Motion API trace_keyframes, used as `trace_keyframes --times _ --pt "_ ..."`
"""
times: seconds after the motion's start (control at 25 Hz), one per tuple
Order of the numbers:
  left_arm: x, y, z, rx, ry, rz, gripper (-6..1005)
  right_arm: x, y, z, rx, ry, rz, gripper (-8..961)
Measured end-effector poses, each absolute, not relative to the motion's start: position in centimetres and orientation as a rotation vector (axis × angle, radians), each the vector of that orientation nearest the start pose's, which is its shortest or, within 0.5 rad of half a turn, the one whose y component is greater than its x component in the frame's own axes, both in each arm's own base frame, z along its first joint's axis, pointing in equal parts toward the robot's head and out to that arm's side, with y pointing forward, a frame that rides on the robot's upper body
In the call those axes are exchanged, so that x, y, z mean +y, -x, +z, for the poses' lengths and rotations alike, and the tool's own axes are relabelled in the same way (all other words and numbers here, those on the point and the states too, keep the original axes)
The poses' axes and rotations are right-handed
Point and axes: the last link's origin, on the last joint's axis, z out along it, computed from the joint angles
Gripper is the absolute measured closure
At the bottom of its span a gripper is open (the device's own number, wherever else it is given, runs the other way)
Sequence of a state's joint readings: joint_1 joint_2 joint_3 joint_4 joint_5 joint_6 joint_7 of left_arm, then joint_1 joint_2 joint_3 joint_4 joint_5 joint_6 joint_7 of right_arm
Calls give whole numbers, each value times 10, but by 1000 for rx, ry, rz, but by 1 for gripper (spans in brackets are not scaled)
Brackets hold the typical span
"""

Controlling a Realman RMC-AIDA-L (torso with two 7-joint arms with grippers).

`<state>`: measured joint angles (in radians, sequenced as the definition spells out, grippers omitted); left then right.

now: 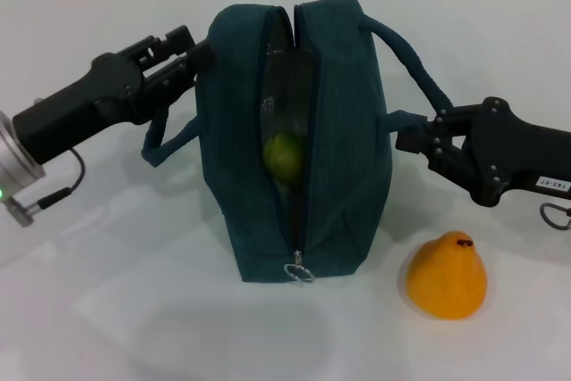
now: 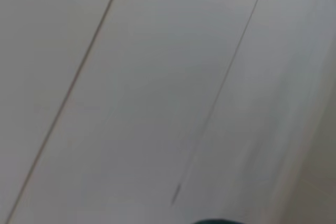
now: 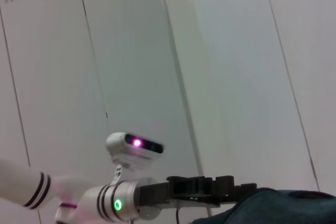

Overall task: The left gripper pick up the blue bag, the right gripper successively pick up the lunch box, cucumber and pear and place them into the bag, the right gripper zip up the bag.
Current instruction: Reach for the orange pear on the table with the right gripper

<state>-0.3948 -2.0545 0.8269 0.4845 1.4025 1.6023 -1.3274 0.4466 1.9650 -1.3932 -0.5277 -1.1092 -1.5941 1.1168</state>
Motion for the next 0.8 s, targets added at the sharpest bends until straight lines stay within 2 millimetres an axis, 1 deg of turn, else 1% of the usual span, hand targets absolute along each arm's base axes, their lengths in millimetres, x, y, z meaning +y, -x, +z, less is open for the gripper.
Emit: trace_keyframes --times 0.16,0.24,0.32,0.4,0.6,0.8 --pt "315 266 31 -882 2410 -1222 581 305 -223 -5 314 2697 1208 858" --pt "317 267 35 -939 2437 -1187 506 305 -224 -5 317 2695 1207 851" --pt "317 267 34 -977 2456 -1161 432 305 -224 -5 320 2695 1206 844" --pt "318 267 30 -994 2468 -1143 357 305 -225 -5 320 2694 1205 838" --pt "318 266 22 -998 2492 -1106 208 305 -224 -7 323 2691 1207 820" --pt "318 264 17 -970 2526 -1077 412 305 -223 -8 327 2690 1210 803"
